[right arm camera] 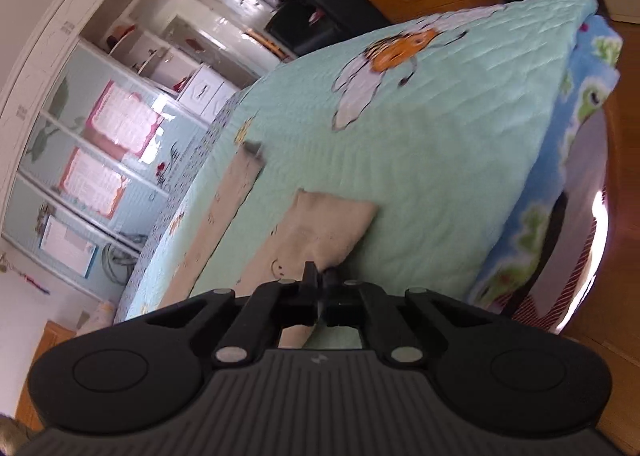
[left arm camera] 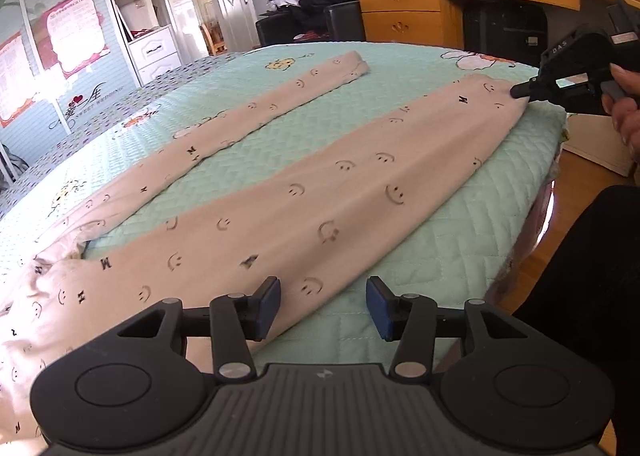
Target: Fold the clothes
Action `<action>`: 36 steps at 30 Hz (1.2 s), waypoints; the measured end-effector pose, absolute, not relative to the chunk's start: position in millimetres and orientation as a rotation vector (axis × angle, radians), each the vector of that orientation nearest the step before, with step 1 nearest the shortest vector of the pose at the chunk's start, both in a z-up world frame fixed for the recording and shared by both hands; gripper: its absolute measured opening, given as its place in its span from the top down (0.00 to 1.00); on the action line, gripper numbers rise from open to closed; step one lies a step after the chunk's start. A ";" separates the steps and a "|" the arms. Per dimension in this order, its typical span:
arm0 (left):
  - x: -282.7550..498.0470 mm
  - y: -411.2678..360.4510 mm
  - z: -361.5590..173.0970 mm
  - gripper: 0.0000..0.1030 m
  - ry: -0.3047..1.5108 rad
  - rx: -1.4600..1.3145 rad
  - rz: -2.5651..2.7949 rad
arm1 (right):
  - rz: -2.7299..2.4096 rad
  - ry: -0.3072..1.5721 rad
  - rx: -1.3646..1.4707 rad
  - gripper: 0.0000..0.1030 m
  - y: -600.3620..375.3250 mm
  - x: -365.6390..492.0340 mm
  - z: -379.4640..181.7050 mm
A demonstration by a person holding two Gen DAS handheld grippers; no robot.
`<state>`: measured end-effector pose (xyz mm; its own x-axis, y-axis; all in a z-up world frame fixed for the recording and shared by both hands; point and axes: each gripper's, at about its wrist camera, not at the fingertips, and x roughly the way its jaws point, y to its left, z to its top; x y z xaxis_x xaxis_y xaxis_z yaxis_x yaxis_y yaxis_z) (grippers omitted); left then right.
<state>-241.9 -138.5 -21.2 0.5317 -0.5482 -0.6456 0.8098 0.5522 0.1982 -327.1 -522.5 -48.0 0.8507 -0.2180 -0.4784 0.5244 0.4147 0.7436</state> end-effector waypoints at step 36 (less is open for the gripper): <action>-148.8 111.4 23.2 0.38 0.627 0.004 -0.206 | 0.118 0.513 0.861 0.50 -345.4 -206.5 -7.4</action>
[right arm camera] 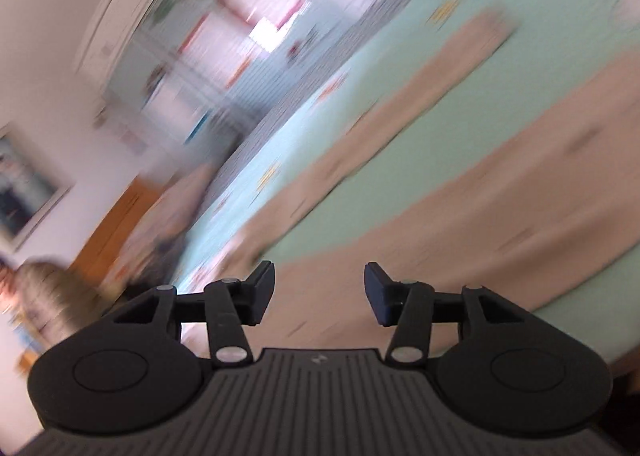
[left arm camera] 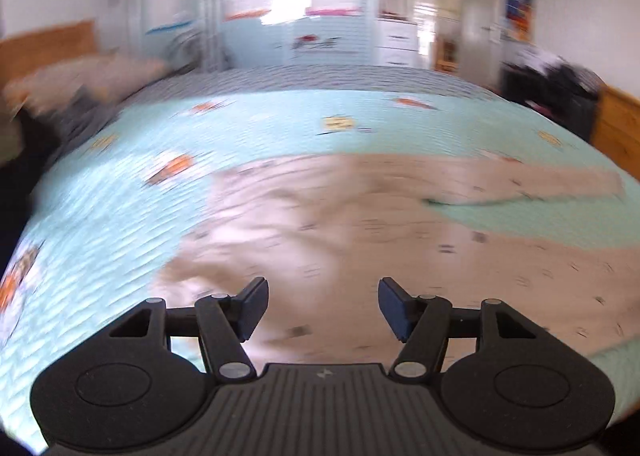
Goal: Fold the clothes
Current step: 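Grasp the leg cuff with the right tool and lift it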
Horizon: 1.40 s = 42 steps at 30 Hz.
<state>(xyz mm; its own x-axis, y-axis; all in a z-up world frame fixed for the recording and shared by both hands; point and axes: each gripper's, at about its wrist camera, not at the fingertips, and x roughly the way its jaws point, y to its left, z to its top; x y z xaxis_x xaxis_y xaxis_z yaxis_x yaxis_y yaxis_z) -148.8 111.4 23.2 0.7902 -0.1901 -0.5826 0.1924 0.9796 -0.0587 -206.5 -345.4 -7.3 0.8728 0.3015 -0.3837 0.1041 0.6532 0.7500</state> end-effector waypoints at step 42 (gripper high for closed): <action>-113.6 261.1 -40.5 0.92 0.795 -0.650 -0.088 | -0.293 0.383 1.052 0.45 -451.6 -310.3 -31.7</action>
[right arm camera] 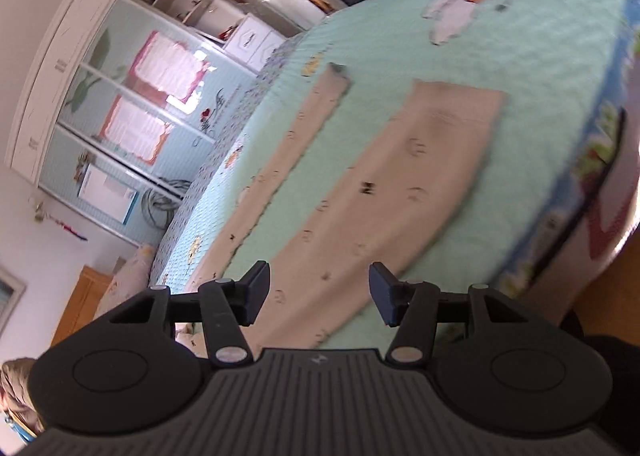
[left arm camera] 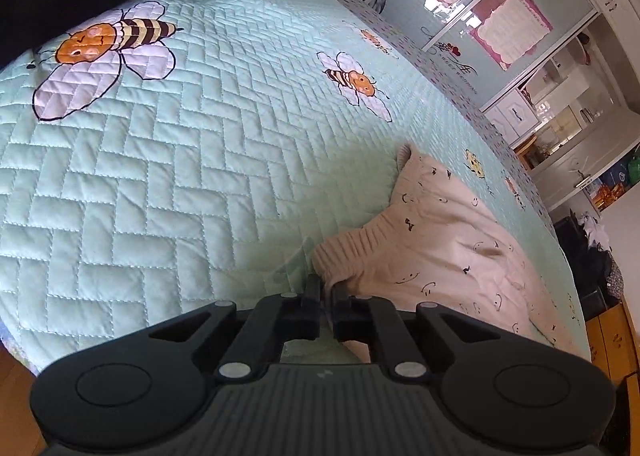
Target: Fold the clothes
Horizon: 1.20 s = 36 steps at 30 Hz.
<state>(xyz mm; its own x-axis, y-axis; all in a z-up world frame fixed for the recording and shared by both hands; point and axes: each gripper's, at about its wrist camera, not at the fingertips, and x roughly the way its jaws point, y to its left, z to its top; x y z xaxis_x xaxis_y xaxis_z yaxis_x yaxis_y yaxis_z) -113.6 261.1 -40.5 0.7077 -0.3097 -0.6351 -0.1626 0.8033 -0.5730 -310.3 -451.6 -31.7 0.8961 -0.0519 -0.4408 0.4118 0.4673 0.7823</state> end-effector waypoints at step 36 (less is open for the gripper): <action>-155.7 209.9 5.2 0.76 0.740 -0.615 -0.295 | -0.124 0.507 1.134 0.99 -408.2 -252.0 -65.8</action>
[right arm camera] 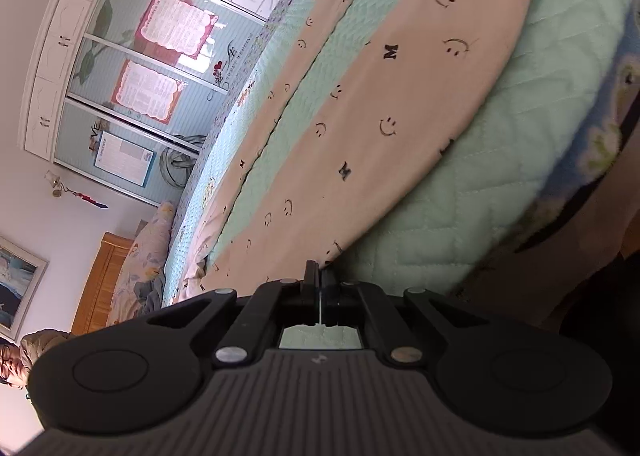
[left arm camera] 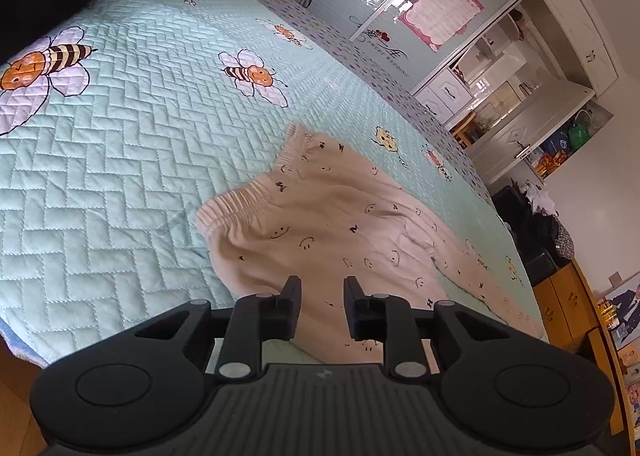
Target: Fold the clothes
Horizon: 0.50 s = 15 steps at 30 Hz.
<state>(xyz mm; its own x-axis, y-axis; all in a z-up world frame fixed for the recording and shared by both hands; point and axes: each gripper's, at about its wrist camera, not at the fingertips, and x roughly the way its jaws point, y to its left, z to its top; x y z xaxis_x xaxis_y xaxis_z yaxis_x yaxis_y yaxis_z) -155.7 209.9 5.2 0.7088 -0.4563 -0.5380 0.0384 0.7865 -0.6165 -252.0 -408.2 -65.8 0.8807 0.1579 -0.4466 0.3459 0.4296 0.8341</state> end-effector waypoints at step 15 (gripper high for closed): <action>-146.6 145.0 11.4 0.70 0.768 -0.560 -0.445 | -0.341 0.373 1.122 0.72 -467.7 -277.8 -37.4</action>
